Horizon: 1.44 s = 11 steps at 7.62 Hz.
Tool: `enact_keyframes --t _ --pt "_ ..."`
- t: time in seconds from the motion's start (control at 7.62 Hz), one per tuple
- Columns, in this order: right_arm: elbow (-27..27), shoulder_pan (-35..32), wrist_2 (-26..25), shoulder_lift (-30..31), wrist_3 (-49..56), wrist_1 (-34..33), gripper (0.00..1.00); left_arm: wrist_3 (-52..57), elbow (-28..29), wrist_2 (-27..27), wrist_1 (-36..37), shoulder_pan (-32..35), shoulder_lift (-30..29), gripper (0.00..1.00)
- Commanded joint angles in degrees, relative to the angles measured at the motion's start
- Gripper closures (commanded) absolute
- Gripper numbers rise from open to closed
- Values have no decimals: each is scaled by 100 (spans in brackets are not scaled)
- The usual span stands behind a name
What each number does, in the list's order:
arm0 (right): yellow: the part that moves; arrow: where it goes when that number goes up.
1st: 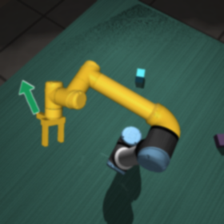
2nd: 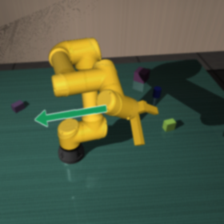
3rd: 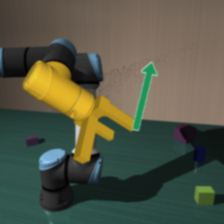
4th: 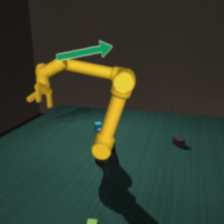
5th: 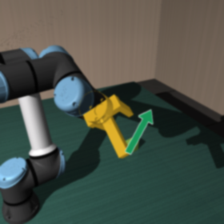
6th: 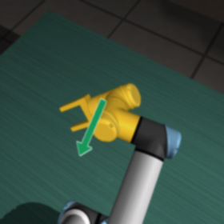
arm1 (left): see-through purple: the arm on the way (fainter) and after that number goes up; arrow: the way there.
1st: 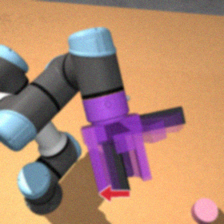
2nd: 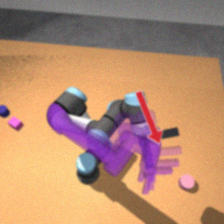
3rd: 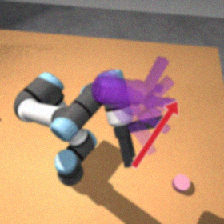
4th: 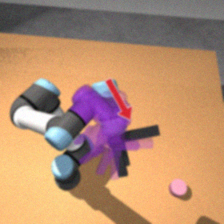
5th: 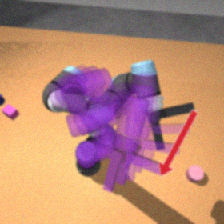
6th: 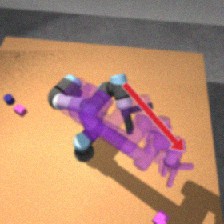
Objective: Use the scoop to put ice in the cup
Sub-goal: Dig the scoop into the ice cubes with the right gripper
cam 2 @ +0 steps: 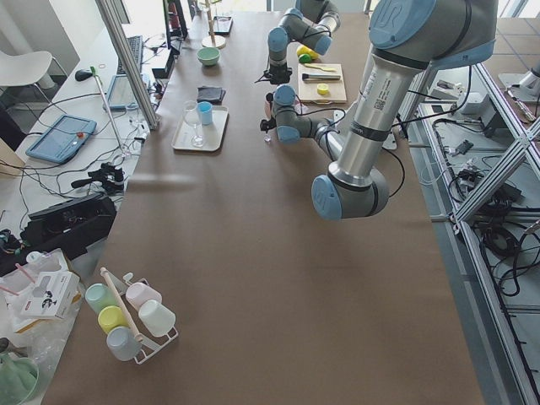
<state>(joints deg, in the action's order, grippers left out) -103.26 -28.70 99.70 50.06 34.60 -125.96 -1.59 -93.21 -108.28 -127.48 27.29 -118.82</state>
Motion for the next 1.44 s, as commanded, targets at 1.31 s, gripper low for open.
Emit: enact_keyframes --t 1.31 --pt "140 -531 -99 118 -340 1170 100 19 -101 -17 13 4 69 1"
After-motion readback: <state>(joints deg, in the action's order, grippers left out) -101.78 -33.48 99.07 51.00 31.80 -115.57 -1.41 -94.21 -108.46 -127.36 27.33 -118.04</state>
